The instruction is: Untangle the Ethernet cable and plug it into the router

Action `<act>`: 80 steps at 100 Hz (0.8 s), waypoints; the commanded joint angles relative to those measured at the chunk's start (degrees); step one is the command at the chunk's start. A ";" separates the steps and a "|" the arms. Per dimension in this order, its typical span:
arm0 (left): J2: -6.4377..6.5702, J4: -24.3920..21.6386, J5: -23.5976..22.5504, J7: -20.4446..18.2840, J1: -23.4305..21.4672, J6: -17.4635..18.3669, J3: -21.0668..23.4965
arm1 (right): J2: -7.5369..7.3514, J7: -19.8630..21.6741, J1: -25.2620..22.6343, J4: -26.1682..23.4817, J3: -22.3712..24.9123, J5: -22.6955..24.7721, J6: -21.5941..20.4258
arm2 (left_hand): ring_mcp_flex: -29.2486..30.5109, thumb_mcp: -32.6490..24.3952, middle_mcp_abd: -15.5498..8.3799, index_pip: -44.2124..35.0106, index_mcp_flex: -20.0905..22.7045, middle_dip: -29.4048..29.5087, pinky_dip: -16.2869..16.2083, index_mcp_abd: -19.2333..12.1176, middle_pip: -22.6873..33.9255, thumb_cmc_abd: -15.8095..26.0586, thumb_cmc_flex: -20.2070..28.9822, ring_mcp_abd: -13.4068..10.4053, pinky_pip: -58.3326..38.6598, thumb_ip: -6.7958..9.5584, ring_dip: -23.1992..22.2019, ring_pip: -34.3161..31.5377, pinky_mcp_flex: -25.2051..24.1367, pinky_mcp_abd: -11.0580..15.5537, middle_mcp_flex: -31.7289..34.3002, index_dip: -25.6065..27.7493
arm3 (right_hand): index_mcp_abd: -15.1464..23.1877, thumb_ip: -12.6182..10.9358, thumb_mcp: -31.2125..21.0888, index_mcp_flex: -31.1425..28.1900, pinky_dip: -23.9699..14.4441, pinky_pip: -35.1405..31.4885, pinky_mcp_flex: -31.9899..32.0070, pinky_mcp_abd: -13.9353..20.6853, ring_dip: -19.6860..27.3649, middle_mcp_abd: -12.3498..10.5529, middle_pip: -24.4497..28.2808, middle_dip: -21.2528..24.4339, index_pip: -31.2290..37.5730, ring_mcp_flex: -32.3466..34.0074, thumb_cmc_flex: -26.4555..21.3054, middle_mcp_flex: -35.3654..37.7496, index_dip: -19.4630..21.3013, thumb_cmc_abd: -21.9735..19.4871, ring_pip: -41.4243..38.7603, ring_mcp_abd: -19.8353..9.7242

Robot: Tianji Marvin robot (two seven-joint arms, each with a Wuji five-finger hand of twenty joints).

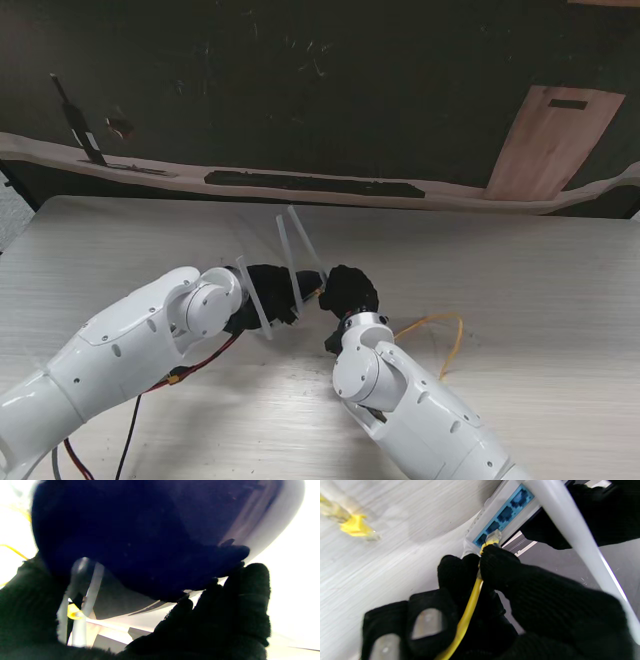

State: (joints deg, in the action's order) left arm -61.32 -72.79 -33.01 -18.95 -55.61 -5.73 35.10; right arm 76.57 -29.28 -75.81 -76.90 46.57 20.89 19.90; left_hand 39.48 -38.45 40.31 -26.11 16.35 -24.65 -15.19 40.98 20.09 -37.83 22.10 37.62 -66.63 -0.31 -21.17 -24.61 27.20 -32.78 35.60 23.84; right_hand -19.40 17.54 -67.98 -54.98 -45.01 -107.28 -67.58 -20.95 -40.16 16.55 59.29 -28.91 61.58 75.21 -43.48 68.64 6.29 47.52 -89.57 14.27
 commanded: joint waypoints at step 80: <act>0.44 1.60 1.44 -3.09 -2.91 1.01 -0.67 | 0.29 1.14 0.21 0.50 -1.44 -0.31 0.74 | 9.43 -23.24 -29.97 -22.18 8.08 -2.48 1.60 -30.95 17.19 4.64 42.18 -22.56 0.23 -1.84 -5.02 -10.15 0.64 17.18 8.22 5.20 | -4.57 -1.17 -1.88 -2.16 -1.62 -12.70 -1.94 12.66 -1.58 13.26 7.07 -0.85 2.83 -0.56 -3.67 8.23 1.61 -2.60 -6.62 -3.25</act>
State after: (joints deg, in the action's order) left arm -61.06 -72.92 -32.32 -18.92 -56.17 -4.88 36.07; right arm 76.39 -29.26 -75.62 -76.98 45.44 20.88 20.54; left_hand 39.48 -38.53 40.08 -26.47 16.41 -24.08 -14.53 39.93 20.82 -37.65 22.43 37.62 -66.63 -0.89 -21.17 -23.93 27.20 -32.77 35.60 23.98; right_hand -19.40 17.54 -67.79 -54.98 -45.46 -107.29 -67.58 -20.95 -40.18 16.55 59.31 -28.91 61.86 75.21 -43.48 68.65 6.31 47.52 -89.65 14.27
